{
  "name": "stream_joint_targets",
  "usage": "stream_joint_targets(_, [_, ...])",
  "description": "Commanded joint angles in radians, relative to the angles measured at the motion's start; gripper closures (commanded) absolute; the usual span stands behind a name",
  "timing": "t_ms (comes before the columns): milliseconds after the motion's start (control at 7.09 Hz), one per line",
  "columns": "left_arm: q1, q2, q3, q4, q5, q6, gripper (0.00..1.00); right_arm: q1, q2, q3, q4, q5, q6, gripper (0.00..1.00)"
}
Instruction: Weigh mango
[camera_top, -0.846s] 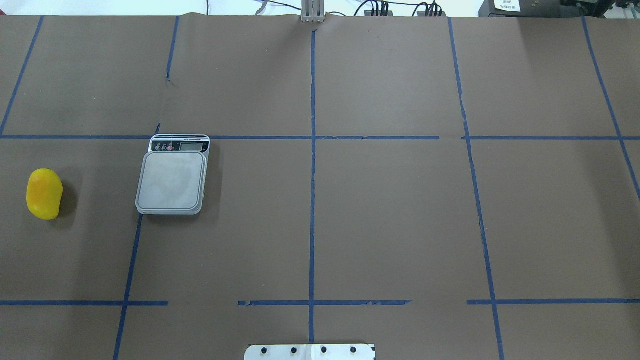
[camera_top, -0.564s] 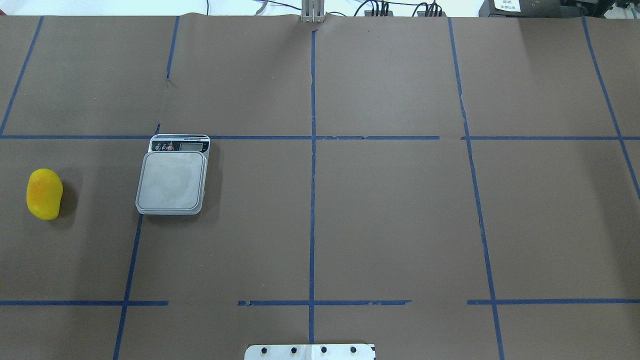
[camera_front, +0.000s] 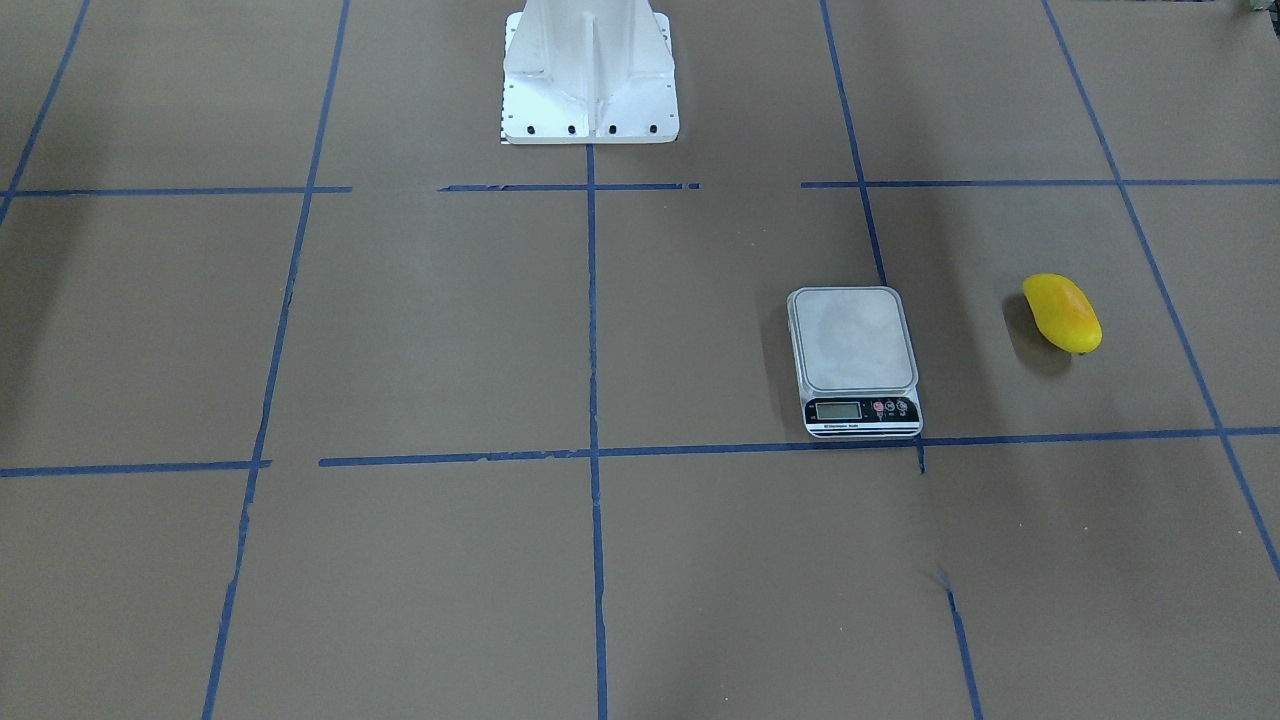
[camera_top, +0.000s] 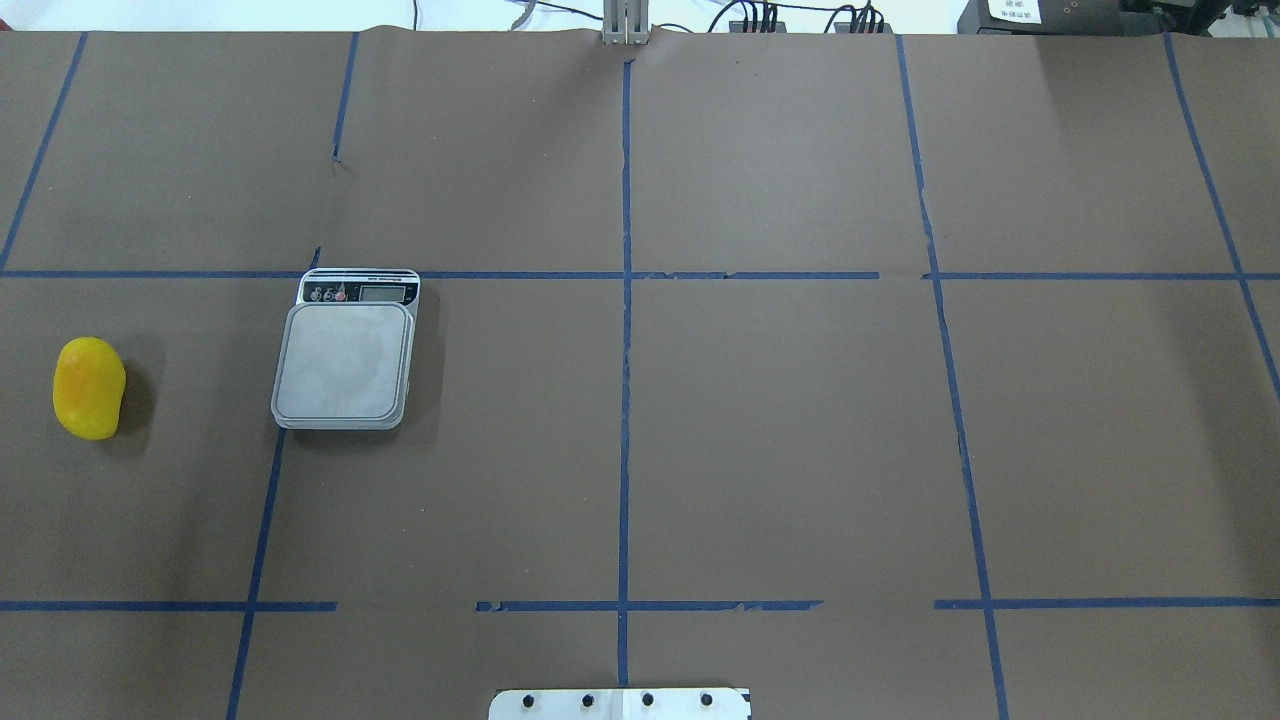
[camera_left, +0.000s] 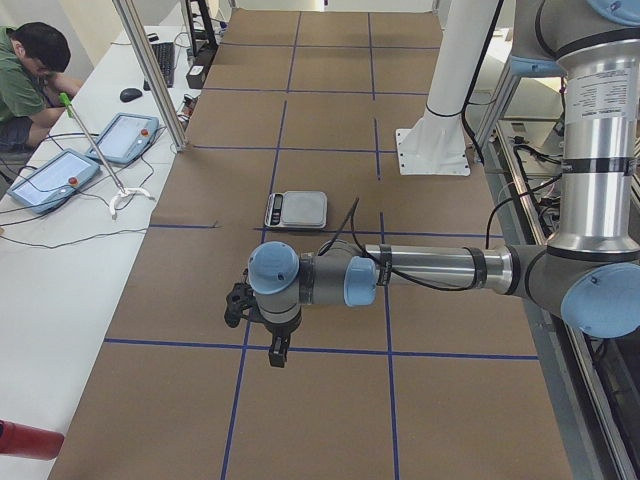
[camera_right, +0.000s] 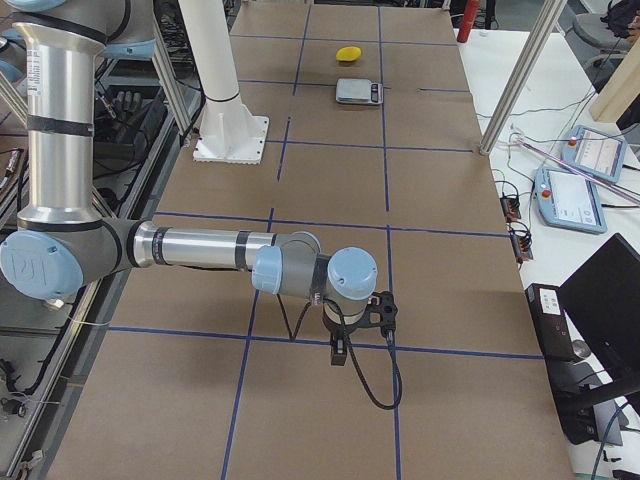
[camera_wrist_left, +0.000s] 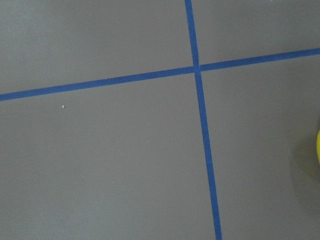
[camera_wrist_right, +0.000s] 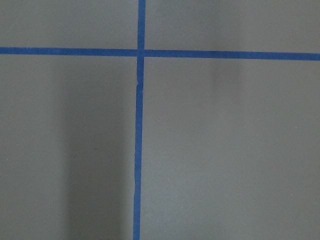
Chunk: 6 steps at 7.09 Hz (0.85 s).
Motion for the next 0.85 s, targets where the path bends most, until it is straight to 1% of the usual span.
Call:
stream_joint_targets(0, [0.147, -0.002, -0.08, -0.118, 0.004, -0.339, 0.0, 0.0, 0.001, 0.0, 0.0, 0.0, 0.0, 0.0])
stream_joint_targets(141, [0.254, -0.005, -0.109, -0.14, 0.02, -0.504, 0.0, 0.0, 0.0, 0.0, 0.0, 0.0, 0.0, 0.0])
stream_joint_targets(282, [0.358, -0.007, -0.131, -0.19, 0.099, -0.666, 0.0, 0.0, 0.001, 0.0, 0.0, 0.0, 0.0, 0.0])
stream_joint_targets(423, [0.429, -0.006, -0.113, -0.268, 0.137, -0.783, 0.0, 0.0, 0.001, 0.0, 0.002, 0.0, 0.0, 0.0])
stream_joint_targets(564, [0.457, -0.007, -0.079, -0.328, 0.14, -0.813, 0.0, 0.0, 0.001, 0.0, 0.0, 0.0, 0.0, 0.0])
stream_joint_targets(705, [0.495, -0.007, -0.044, -0.405, 0.18, -0.859, 0.0, 0.0, 0.0, 0.0, 0.0, 0.0, 0.0, 0.0])
